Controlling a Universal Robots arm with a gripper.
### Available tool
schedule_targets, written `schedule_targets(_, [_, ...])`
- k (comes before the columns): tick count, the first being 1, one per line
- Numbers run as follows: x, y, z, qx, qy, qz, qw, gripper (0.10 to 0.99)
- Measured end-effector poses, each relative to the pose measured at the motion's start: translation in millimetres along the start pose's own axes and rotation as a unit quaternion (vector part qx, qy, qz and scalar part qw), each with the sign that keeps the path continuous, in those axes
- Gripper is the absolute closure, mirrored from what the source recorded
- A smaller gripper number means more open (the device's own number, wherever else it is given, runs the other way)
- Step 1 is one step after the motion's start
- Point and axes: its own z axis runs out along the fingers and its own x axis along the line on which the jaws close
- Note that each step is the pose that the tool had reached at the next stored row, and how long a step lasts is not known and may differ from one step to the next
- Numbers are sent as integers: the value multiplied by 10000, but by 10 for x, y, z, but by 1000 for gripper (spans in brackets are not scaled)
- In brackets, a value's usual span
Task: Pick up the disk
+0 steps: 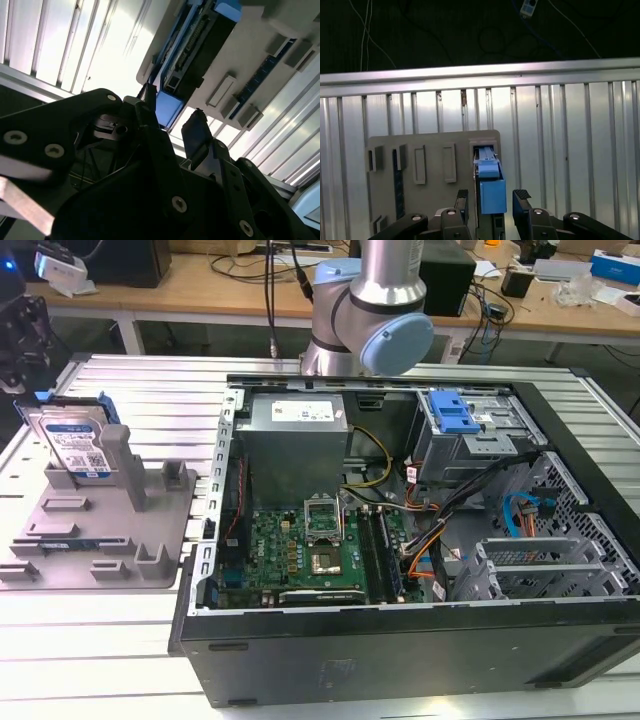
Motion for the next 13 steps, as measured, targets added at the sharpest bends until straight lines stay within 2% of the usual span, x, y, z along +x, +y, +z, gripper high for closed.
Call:
schedule_targets(4, [-24, 22, 28, 15, -1, -6, 10000, 604])
schedule_targets(13, [-15, 32, 96, 27, -2, -8, 10000, 604])
